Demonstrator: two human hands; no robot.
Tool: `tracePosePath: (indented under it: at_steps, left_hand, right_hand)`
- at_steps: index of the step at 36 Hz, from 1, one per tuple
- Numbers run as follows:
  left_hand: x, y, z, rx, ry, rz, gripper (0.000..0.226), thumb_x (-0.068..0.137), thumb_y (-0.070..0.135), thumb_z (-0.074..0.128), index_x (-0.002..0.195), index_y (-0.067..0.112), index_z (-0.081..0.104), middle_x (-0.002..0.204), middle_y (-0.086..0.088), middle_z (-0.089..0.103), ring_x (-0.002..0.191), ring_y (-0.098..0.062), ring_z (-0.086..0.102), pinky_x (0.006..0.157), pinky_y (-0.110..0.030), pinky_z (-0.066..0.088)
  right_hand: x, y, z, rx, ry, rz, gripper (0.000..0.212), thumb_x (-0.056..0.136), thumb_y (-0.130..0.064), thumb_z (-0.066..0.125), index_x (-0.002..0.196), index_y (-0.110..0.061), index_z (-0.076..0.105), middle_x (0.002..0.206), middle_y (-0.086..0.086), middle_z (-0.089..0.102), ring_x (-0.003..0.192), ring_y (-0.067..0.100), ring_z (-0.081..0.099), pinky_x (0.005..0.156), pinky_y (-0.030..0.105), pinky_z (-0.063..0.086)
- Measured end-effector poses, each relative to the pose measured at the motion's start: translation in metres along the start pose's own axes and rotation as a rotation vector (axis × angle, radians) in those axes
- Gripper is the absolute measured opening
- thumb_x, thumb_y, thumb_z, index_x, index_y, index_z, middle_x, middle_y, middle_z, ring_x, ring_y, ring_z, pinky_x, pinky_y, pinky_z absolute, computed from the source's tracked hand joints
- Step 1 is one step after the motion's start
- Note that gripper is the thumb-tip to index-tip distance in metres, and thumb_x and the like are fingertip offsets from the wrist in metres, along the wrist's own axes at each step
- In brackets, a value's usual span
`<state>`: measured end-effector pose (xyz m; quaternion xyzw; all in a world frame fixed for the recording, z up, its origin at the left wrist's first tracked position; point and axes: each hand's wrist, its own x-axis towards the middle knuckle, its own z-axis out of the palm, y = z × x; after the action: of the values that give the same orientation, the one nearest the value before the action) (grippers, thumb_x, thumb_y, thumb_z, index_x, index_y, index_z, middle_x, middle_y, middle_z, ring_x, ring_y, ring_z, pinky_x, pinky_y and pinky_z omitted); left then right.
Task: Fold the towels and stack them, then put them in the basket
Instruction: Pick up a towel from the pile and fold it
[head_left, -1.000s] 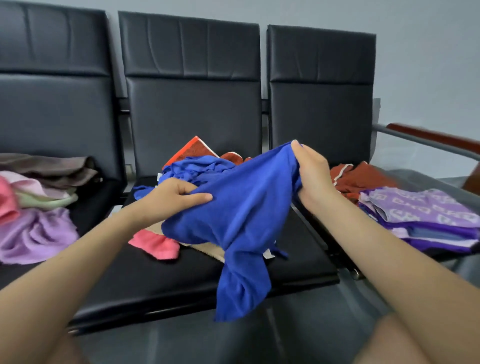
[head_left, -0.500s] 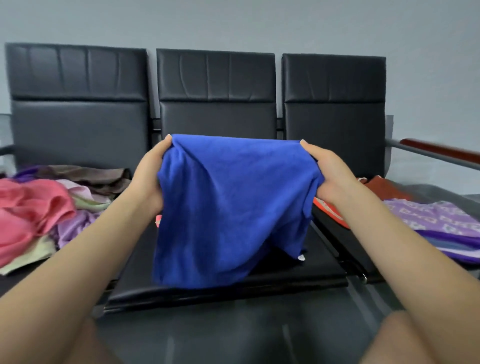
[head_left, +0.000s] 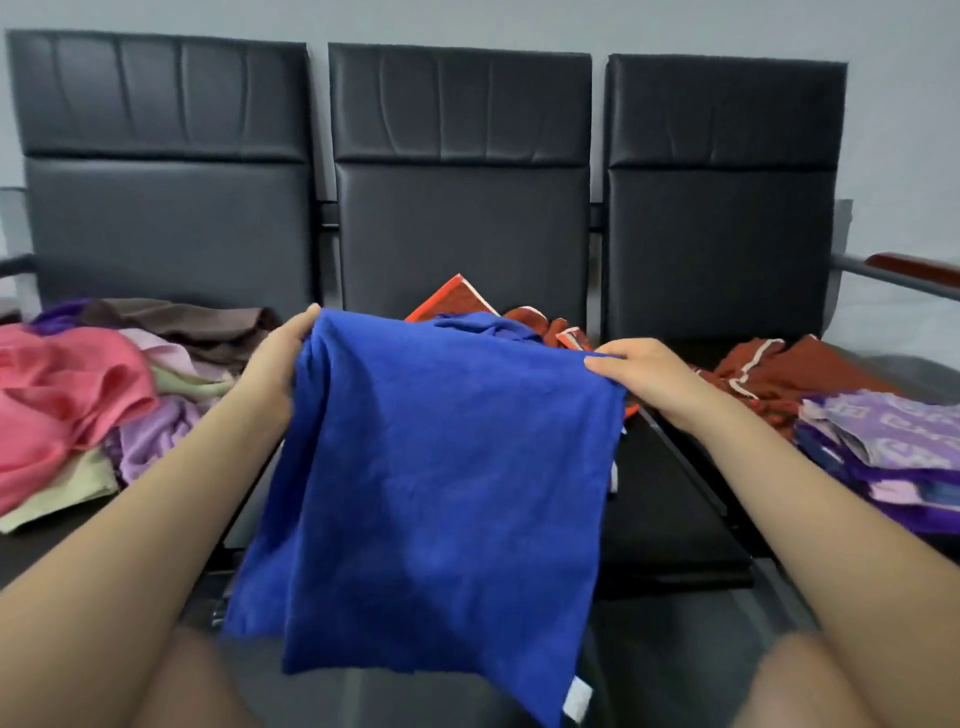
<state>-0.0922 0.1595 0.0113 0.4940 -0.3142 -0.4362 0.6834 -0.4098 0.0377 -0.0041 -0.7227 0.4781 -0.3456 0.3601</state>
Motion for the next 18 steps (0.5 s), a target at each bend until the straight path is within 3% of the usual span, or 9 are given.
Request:
tracePosePath:
  at_steps: [5,9,14,18]
  left_hand:
    - [0.037,-0.037,-0.015,0.62,0.117,0.246,0.023,0.096,0.021,0.056,0.074,0.015,0.062,0.069,-0.003,0.056,0.067,-0.014,0.046,0.054,-0.022,0.036]
    - [0.063,-0.047,-0.02,0.661,0.182,0.273,0.018,0.091,0.024,0.063,0.083,0.008,0.067,0.072,-0.002,0.059,0.065,-0.01,0.049,0.058,-0.019,0.042]
    - [0.096,-0.053,-0.022,0.659,0.298,0.339,0.034,0.086,0.032,0.064,0.09,-0.002,0.063,0.078,-0.005,0.056,0.073,-0.016,0.047,0.068,-0.034,0.04]
    - [0.114,-0.063,-0.019,0.689,0.374,0.367,0.022,0.088,0.028,0.062,0.093,0.006,0.065,0.086,-0.002,0.063,0.081,-0.016,0.055,0.073,-0.031,0.046]
  right_hand:
    - [0.028,0.03,0.013,0.059,0.267,0.032,0.013,0.091,-0.016,0.061,0.083,-0.011,0.069,0.089,0.011,0.067,0.083,0.022,0.06,0.075,0.032,0.047]
    - [0.047,0.035,0.015,0.196,0.409,0.064,0.011,0.089,-0.022,0.064,0.081,-0.017,0.07,0.085,0.004,0.069,0.082,0.02,0.063,0.081,0.035,0.052]
    - [0.071,0.032,0.025,0.251,0.446,0.01,0.015,0.092,-0.021,0.06,0.088,-0.008,0.066,0.073,0.0,0.06,0.062,0.008,0.053,0.058,0.021,0.044]
    - [0.093,0.038,0.036,0.296,0.482,0.066,0.013,0.091,-0.019,0.058,0.082,-0.01,0.06,0.065,-0.001,0.049,0.056,0.011,0.044,0.051,0.02,0.04]
